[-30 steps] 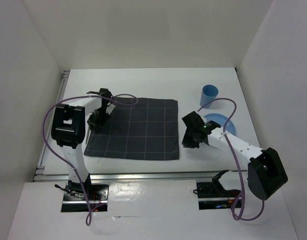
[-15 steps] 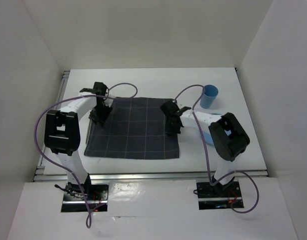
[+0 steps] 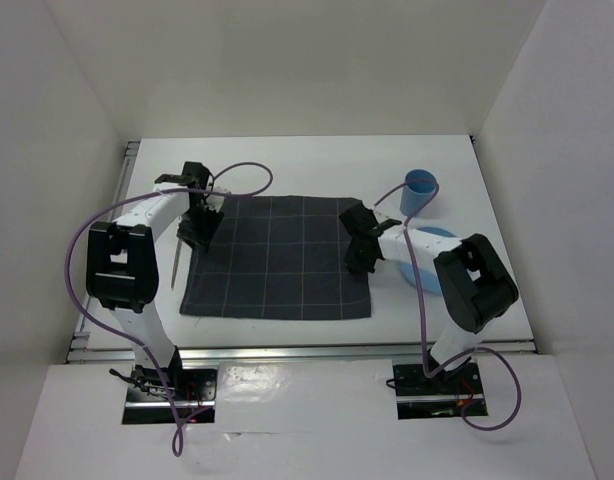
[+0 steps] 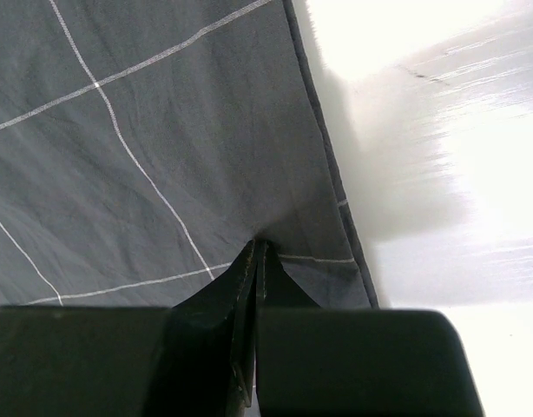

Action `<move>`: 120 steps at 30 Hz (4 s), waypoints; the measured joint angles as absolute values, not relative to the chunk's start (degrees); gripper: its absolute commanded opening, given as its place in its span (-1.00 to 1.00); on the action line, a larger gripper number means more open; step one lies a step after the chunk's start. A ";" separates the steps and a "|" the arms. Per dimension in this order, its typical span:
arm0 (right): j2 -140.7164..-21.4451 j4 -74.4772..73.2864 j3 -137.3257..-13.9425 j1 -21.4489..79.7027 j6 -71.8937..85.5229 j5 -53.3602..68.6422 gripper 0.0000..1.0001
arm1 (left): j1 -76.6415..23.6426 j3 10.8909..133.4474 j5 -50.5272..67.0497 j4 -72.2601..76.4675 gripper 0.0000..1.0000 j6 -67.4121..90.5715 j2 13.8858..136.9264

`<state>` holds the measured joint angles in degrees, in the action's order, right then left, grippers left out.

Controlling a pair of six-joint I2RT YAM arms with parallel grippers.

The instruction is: Set the dinner table for one person

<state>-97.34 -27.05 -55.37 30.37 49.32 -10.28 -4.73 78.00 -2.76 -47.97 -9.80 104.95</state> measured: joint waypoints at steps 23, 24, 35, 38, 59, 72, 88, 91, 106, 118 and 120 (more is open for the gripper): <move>-94.17 -24.53 -51.42 22.35 45.63 -8.36 -1.00 | -3.92 75.53 -2.61 -47.94 -0.02 -8.80 104.97; -93.93 -24.10 -51.00 22.44 46.13 -8.21 -1.00 | -3.92 75.53 -2.61 -47.94 -0.02 -8.80 104.97; -92.58 -24.60 -50.06 22.65 48.14 -7.55 -0.48 | -3.92 75.53 -2.44 -47.94 -0.02 -8.82 104.99; -90.35 -30.50 -51.13 23.11 47.77 -8.93 0.23 | -3.92 75.53 -2.48 -47.92 -0.02 -8.86 104.99; -93.10 -39.79 -57.14 13.54 27.42 -17.28 -0.33 | -3.92 74.70 -0.03 -47.99 -0.02 -9.04 103.70; -96.95 -38.79 -58.08 13.28 26.28 -21.85 -0.50 | -3.92 74.61 0.34 -48.01 -0.02 -9.04 103.59; -99.81 -44.69 -61.25 13.54 27.62 -25.87 -1.00 | -3.92 74.61 1.45 -48.93 -0.02 -9.04 102.96; -98.65 -48.47 -63.26 15.81 29.71 -27.27 -1.00 | -3.92 74.61 1.48 -49.15 -0.02 -9.06 102.61; -111.37 -57.60 -97.86 64.20 34.72 -32.93 -1.00 | 1.85 75.66 3.75 -50.81 -0.02 -9.28 101.23; -129.64 -50.96 -102.69 65.04 20.38 -35.09 -1.00 | 9.41 75.24 4.51 -51.05 -0.02 -11.81 98.06; -129.62 -49.54 -102.98 64.99 18.72 -34.54 -1.00 | 10.07 75.24 4.75 -51.07 -0.02 -11.90 98.06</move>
<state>-129.62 -49.54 -102.98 64.99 18.72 -34.54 10.07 75.24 4.75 -51.07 -11.90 98.06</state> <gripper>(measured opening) 0.033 0.491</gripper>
